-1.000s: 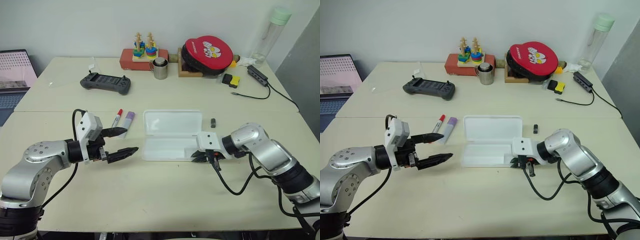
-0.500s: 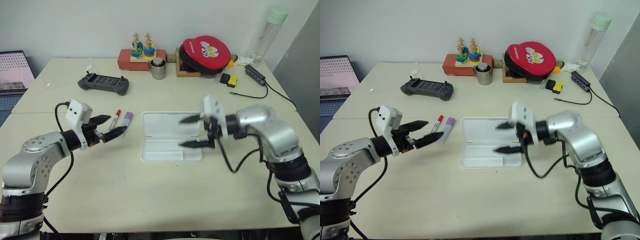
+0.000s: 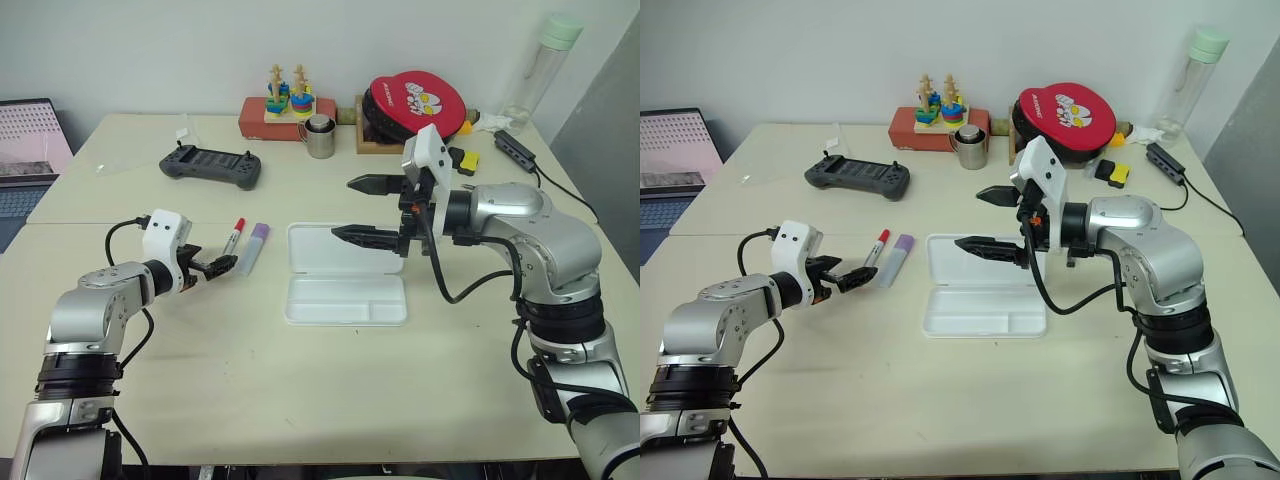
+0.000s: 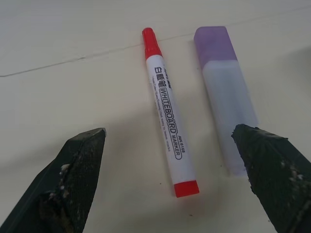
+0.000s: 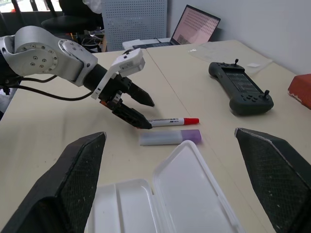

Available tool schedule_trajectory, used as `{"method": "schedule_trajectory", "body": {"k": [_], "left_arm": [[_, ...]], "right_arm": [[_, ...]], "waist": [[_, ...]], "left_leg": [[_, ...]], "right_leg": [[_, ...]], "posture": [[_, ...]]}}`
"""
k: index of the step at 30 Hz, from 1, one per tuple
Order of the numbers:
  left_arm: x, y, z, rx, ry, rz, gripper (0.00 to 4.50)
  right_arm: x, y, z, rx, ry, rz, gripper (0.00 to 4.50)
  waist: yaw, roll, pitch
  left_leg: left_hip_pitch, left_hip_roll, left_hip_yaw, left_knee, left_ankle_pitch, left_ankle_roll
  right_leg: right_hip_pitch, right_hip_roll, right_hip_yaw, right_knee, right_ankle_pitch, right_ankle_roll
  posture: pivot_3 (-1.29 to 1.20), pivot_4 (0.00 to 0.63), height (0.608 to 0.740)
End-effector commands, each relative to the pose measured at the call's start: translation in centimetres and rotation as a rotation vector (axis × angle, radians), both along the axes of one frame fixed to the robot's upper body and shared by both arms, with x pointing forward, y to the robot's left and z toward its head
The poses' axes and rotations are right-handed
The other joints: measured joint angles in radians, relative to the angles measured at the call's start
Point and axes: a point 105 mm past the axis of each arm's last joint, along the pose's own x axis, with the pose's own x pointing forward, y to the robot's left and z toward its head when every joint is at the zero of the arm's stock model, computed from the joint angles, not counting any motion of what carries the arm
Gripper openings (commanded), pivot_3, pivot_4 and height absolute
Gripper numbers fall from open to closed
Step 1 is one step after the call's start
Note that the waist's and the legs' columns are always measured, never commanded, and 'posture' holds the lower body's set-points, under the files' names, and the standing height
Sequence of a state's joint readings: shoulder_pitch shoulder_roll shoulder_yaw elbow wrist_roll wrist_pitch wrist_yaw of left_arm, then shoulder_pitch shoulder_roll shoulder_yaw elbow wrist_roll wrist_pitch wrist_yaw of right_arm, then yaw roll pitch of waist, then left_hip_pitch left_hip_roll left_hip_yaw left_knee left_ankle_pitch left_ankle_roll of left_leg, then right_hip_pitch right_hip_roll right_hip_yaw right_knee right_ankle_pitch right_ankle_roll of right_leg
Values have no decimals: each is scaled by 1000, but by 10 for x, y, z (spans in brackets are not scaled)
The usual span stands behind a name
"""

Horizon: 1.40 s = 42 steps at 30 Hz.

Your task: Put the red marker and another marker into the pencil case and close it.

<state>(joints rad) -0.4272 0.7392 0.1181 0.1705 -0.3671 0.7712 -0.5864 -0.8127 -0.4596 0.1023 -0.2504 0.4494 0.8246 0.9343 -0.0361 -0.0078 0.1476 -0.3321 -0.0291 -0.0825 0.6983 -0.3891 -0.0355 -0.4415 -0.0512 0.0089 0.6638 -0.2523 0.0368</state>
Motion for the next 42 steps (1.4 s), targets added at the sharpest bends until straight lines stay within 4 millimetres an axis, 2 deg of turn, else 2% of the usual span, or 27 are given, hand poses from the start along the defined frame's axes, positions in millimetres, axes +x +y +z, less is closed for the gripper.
{"method": "schedule_trajectory", "body": {"k": [1, 3, 8, 11, 18, 21, 22, 24, 25, 26, 28, 29, 31, 34, 36, 39, 42], "left_arm": [[6, 7, 0, 50, 3, 24, 3666], [6, 8, -4, 54, 21, 31, 3393], [5, 6, -10, 24, 41, 29, 2370], [6, 6, -11, 17, 36, 31, 1983], [9, 14, -12, 7, 16, 70, 581], [14, 17, -5, 14, -26, 81, 464], [18, 16, 2, 29, -73, 69, 457], [27, 6, 33, 15, -230, 7, 457], [30, -3, 56, -21, -326, -43, 456], [29, -20, 86, -55, -436, -151, 456], [19, -47, 127, -109, -581, -334, 456], [12, -62, 142, -139, -611, -437, 456], [0, -87, 153, -131, -609, -617, 456], [-18, -117, 133, -6, -476, -904, 456], [-30, -132, 105, 86, -319, -1106, 456], [-32, -136, 78, 186, -180, -1229, 456], [-32, -141, 67, 199, -123, -1291, 456]], "right_arm": [[-8, 1, 15, 18, -57, 18, 4500], [-8, 0, 15, 19, -57, 18, 4500], [-9, -1, 16, 20, -61, 19, 4500], [-9, -1, 17, 21, -61, 21, 4500], [-9, -2, 17, 22, -59, 24, 4500], [-9, -5, 16, 24, -60, 19, 4500], [-9, -7, 17, 26, -62, 15, 4500], [-10, -13, 19, 35, -63, 7, 4500], [-10, -18, 20, 38, -63, 1, 4500], [-11, -24, 22, 41, -64, -8, 4500], [-12, -34, 26, 44, -64, -20, 4500], [-13, -39, 27, 43, -64, -25, 4500], [-15, -46, 30, 43, -68, -39, 4500], [-18, -59, 30, 31, -68, -65, 4500], [-23, -71, 21, -28, -59, -97, 4500], [-30, -78, 13, -70, -51, -123, 4500], [-36, -79, 8, -87, -47, -144, 4500]], "waist": [[0, 0, 0], [0, 0, 0], [0, 0, 0], [0, 0, 0], [1, 0, 0], [4, 0, 0], [4, 0, 0], [5, 0, 0], [5, 0, 0], [7, 0, 0], [7, -1, 0], [7, -1, 0], [4, -1, 0], [2, 1, 0], [-9, 5, -1], [1, 5, -1], [2, 5, 0]], "left_leg": [[0, 0, 0, 0, 0, 0], [0, 0, 0, 0, 0, 0], [0, 0, 0, 0, 0, 0], [0, 0, 0, 0, 0, 0], [0, 0, 0, 0, 0, 0], [0, -1, 0, 0, 0, 0], [0, -1, 0, 1, 0, 0], [0, -1, 0, 1, 0, 0], [0, -1, -1, 1, 0, 0], [-1, -1, -1, 1, 0, 0], [-6, -1, -5, 5, 0, 0], [-11, -1, -9, 9, 0, 0], [-18, -2, -15, 14, 0, 0], [-17, -3, -17, 13, 0, 0], [-15, -4, -16, 13, 0, 0], [-15, -3, -18, 14, 0, 0], [-15, -10, -18, 14, 0, 0]], "right_leg": [[0, 0, 0, 0, 0, 0], [0, 0, 0, 0, 0, 0], [0, 0, 0, 0, 0, 0], [0, 0, 0, 0, 0, 0], [0, -1, 0, 0, 0, 0], [0, -1, 0, 1, 0, 0], [0, -1, 0, 1, 0, 0], [0, -1, 0, 1, 0, 0], [0, -1, -1, 0, 0, 0], [0, -1, -1, 0, 0, 0], [-1, -2, -4, -1, 0, 0], [-2, -2, -6, -1, 0, 0], [-5, -4, -16, -1, 0, 0], [-2, -5, -18, 0, 0, 0], [-1, -5, -17, 0, 0, 0], [1, -3, -20, 1, 0, 0], [1, -3, -19, 1, 0, 1]], "posture": [[0, 150, 740], [0, 150, 740], [0, 150, 740], [0, 150, 740], [0, 150, 740], [0, 150, 740], [0, 150, 740], [0, 150, 740], [0, 150, 740], [0, 150, 740], [0, 150, 740], [0, 150, 740], [0, 150, 740], [0, 150, 740], [0, 150, 740], [0, 150, 740], [0, 150, 740]]}}
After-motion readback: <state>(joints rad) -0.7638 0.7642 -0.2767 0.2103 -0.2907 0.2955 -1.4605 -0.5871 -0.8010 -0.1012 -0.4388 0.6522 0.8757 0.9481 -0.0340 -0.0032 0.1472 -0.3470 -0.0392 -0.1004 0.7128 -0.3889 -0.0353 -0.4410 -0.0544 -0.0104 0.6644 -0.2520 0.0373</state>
